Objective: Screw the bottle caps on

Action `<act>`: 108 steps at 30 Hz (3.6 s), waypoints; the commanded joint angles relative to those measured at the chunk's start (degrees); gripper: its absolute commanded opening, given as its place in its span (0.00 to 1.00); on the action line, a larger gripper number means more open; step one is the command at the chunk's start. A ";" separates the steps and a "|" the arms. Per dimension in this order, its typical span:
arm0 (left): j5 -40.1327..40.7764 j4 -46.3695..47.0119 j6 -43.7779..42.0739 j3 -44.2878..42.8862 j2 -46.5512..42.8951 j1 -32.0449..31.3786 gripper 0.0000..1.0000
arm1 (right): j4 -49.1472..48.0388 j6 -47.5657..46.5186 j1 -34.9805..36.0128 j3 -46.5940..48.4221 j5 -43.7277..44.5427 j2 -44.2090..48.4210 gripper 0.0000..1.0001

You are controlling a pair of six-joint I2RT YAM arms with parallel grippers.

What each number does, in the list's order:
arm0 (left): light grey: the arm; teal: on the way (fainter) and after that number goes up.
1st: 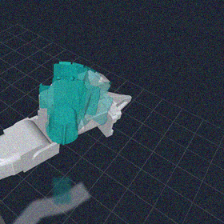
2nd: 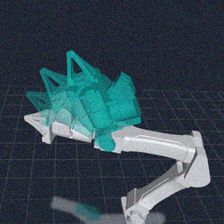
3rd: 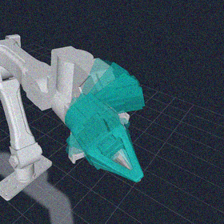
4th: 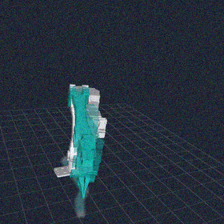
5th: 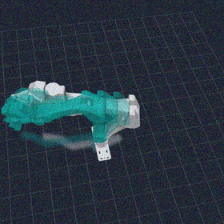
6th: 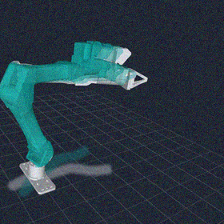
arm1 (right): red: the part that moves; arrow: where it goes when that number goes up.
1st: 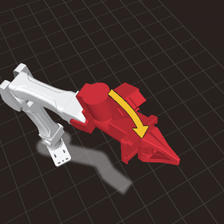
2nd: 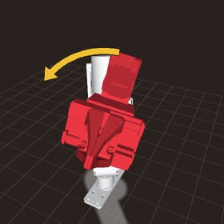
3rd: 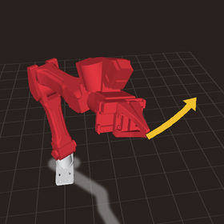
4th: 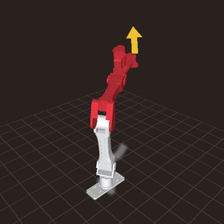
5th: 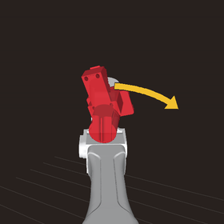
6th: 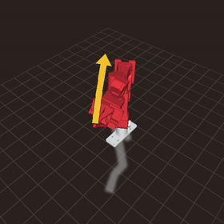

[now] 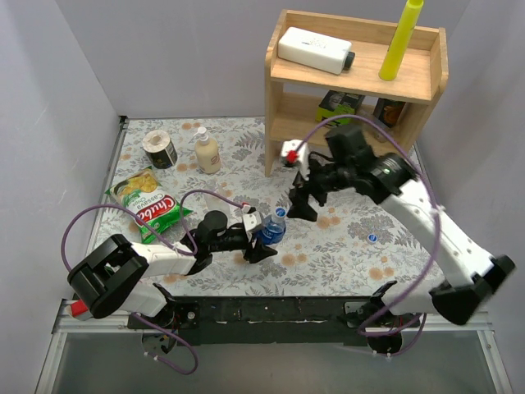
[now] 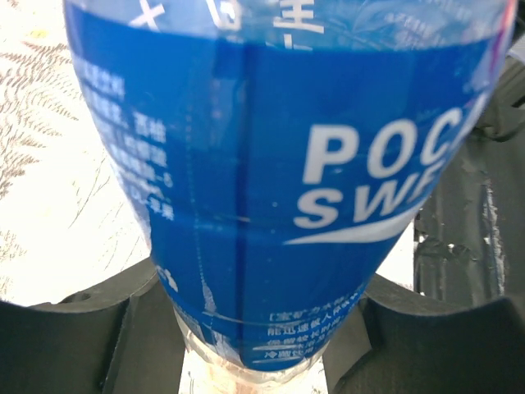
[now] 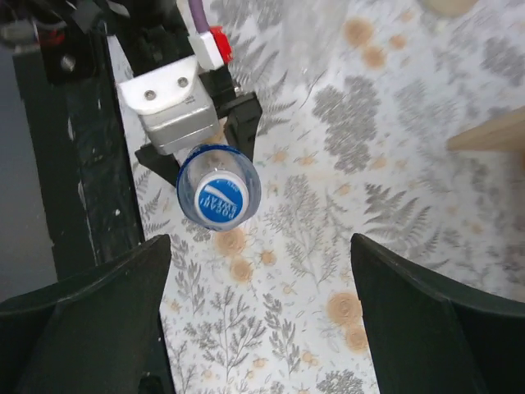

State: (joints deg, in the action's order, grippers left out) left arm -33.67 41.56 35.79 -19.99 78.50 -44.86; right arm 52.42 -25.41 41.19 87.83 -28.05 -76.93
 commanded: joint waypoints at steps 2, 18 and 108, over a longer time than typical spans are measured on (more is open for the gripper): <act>-4.82 -2.09 -0.81 -3.91 -0.98 0.12 0.00 | -15.51 -3.24 -1.29 -4.08 -16.65 8.20 0.98; -8.78 -12.02 -1.87 -13.06 -0.19 0.83 0.00 | -30.26 -9.31 -1.37 -18.83 -20.29 11.88 0.94; -12.73 -35.41 -26.39 -21.14 3.33 2.32 0.00 | 19.82 -57.38 3.98 -0.11 -3.85 3.10 0.64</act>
State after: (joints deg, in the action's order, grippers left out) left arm -44.49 7.46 11.14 -38.54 81.97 -42.48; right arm 71.96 -79.55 43.29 89.03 -30.39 -74.30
